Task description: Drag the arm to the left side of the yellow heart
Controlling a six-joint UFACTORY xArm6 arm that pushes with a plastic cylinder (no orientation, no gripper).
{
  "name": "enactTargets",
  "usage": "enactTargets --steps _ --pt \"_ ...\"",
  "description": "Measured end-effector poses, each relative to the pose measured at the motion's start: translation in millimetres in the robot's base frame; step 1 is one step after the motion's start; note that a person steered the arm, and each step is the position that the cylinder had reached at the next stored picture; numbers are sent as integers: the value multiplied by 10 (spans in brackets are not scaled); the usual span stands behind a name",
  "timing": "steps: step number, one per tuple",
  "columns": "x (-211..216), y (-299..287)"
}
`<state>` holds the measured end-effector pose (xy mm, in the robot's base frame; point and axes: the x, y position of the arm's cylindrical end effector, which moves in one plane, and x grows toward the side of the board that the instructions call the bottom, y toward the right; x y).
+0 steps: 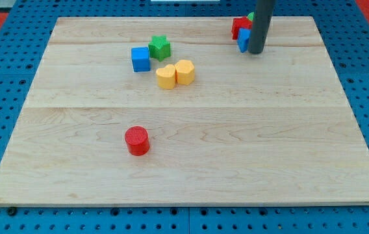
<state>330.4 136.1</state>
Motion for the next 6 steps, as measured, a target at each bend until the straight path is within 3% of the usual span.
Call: enactTargets --steps 1,2,3,4,5,6 --pt "284 -355" --pt "519 -1136" --pt "1454 -1392" --pt "1426 -2340" --pt "973 -3099" --pt "690 -3077"
